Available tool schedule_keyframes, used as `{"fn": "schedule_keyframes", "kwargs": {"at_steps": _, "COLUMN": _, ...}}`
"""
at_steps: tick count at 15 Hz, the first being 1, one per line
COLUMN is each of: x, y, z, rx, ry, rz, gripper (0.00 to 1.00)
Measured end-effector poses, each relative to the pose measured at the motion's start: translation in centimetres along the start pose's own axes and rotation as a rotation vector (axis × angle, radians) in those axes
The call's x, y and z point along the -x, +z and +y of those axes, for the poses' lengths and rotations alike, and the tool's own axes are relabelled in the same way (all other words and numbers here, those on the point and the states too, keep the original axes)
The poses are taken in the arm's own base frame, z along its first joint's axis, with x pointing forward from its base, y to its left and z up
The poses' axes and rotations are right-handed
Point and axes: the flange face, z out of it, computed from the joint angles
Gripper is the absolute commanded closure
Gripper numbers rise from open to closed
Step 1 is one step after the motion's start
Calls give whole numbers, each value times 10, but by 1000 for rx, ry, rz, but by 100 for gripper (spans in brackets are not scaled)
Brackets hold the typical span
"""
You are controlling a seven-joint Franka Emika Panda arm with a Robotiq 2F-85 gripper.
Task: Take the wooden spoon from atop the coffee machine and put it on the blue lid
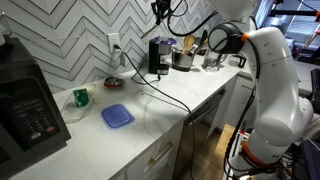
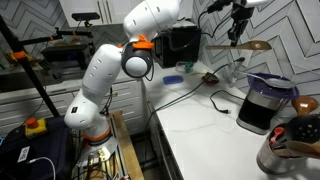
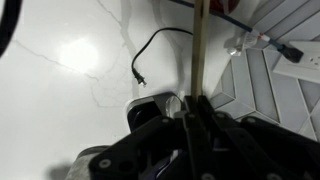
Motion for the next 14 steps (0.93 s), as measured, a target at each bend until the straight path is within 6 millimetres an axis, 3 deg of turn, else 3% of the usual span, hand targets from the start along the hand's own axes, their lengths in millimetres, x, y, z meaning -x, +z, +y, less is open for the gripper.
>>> {"fn": "schedule_keyframes", "kwargs": {"at_steps": 3, "x": 10, "y": 13, "z": 1, "rx": 73, "ry": -143, "rz": -37, "gripper": 98}}
{"fn": "schedule_keyframes", "kwargs": {"at_steps": 8, "x": 37, "y": 48, "z": -18, "rx": 150, "ry": -404, "rz": -100, "gripper": 98}}
{"fn": "schedule_keyframes", "kwargs": {"at_steps": 14, "x": 87, "y": 116, "z": -40, "rx": 281, "ry": -666, "rz": -271, "gripper": 98}}
